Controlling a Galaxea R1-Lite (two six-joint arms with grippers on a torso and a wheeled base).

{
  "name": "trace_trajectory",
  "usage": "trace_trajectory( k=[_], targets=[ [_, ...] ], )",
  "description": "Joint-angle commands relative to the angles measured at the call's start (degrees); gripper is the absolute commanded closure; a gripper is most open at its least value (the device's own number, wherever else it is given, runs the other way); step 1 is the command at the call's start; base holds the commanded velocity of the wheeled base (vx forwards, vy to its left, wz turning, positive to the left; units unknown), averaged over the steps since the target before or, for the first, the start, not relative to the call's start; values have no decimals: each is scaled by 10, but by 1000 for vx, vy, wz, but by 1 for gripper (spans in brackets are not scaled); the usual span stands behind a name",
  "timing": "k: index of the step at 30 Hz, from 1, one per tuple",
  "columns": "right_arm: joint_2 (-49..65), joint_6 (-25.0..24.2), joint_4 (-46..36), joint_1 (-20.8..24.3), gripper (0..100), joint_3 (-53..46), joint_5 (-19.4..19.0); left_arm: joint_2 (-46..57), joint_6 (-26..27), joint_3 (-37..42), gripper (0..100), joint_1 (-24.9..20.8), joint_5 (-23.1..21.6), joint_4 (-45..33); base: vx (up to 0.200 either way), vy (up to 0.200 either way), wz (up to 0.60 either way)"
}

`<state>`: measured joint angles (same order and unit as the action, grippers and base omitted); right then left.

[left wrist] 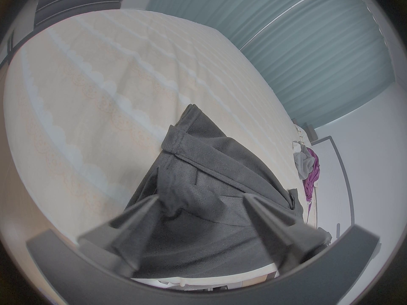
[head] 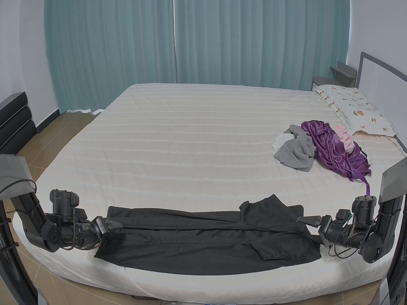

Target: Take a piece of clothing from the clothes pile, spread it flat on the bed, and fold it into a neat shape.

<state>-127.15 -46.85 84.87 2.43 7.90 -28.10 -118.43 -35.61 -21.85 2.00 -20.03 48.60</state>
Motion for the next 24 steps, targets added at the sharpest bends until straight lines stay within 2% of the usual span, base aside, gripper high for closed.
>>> trace_trajectory(
  k=[1,8,17,24],
  targets=[
    [1,0,0,0,0,-1,0,0,0,1,100,0,1,0,0,0,0],
    [5,4,0,0,0,-3,2,5,0,4,100,5,7,-3,0,0,0],
    [8,7,28,-1,0,-10,5,73,-2,18,100,14,14,-9,0,0,0],
    [-13,31,28,-1,0,-2,4,82,-1,22,100,34,15,-9,0,0,0]
  ],
)
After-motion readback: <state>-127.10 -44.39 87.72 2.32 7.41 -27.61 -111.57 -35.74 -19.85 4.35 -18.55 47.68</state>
